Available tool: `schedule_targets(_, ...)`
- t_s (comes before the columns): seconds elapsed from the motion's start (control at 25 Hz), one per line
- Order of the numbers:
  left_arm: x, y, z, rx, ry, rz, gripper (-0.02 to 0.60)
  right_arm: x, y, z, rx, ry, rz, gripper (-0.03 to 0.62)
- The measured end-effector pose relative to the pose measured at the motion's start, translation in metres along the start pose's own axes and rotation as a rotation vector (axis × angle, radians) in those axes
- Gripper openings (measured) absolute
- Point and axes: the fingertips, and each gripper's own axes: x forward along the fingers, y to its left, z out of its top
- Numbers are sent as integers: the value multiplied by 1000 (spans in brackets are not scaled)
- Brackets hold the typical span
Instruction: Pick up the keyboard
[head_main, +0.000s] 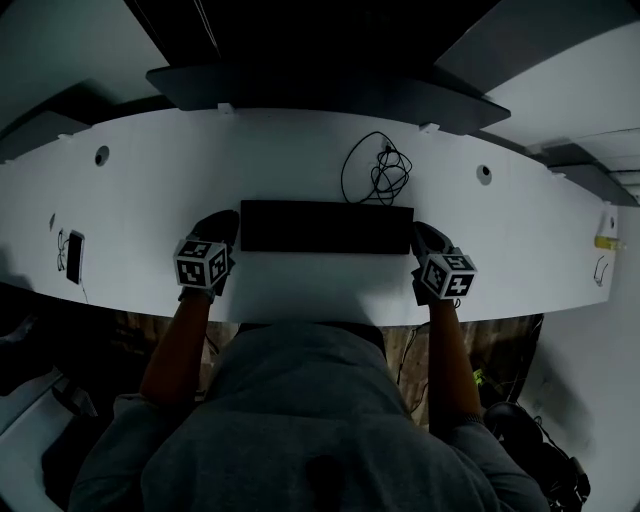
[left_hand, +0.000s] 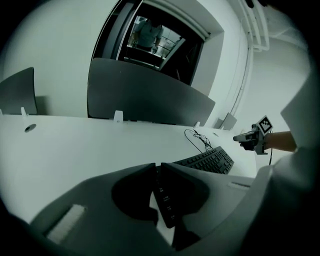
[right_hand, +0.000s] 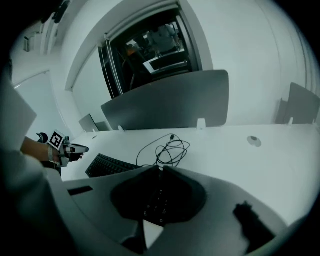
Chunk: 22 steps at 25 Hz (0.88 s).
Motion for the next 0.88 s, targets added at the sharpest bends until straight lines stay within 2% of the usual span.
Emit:
schedule_targets(0.16, 14, 6, -8, -72, 43, -2, 65, 12, -29, -15, 44, 73, 7, 28)
schedule_targets(0.24, 18, 11, -10, -92, 54, 2, 72, 21, -37, -22, 68, 111, 15, 93)
schedule_targets(0.4, 24, 15, -11, -146, 66, 0, 88, 36, -48, -39, 82, 180, 30, 124)
schedule_targets(0.64, 39, 8, -5, -239, 82, -83, 164, 54, -51, -42, 92, 236, 70, 200)
schedule_targets(0.88, 47, 3, -13, -285, 157, -128, 206, 66, -44, -48, 158, 273, 128, 227)
